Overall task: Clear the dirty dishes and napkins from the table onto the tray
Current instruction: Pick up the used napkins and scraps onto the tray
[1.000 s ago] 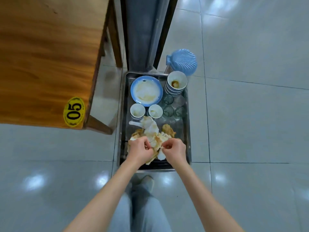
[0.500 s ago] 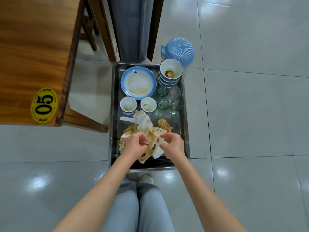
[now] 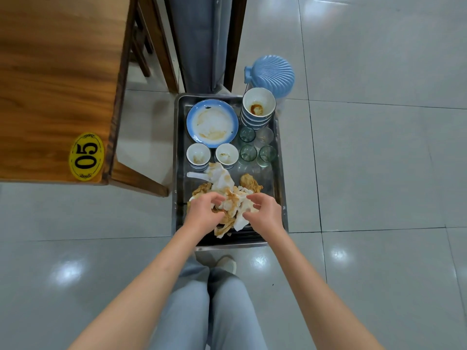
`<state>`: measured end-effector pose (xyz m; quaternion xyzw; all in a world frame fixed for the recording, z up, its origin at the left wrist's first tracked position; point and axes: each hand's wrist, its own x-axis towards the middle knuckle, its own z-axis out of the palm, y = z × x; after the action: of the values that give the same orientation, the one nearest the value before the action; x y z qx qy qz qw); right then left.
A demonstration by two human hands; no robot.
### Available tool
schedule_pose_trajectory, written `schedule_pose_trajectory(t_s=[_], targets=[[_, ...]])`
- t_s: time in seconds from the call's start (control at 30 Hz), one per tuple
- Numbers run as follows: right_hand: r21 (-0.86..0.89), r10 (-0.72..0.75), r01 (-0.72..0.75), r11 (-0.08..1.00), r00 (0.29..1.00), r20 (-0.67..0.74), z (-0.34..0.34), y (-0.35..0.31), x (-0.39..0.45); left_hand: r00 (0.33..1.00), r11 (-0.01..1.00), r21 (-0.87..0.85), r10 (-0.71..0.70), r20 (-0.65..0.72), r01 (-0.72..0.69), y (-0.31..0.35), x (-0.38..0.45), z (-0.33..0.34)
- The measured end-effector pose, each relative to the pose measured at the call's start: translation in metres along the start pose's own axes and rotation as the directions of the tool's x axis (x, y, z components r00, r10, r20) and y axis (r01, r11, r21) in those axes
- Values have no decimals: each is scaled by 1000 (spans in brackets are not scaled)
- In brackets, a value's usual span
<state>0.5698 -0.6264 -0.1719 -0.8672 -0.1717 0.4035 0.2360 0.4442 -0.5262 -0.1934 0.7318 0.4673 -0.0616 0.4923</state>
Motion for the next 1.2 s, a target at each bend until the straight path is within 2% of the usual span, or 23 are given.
schedule_pose_trajectory(t_s=[0.17,0.3,0.5,0.63,0.87,1.2], targets=[[-28,-70,71,997,997,29,-26,-29,-24,999,1000,-13,-9,-46,8,23,-24,-41],[-94,-205,210,973,977,61,-49,-67,-54,992,998,-16,50,-115,-53,48,-52,-87],[-210,-403,420,883,907,118,-71,-139,-104,959,989,-12,137,-250,-144,73,-102,-173],[-234,-536,575,784,817,211,-66,-203,-138,911,987,-28,133,-391,-156,76,-144,-240],[-258,-691,770,584,638,341,-16,-325,-185,819,980,-48,133,-558,-192,41,-211,-357],[-211,-782,827,522,562,271,142,-486,-246,731,992,-18,82,-677,-128,-68,-269,-540]])
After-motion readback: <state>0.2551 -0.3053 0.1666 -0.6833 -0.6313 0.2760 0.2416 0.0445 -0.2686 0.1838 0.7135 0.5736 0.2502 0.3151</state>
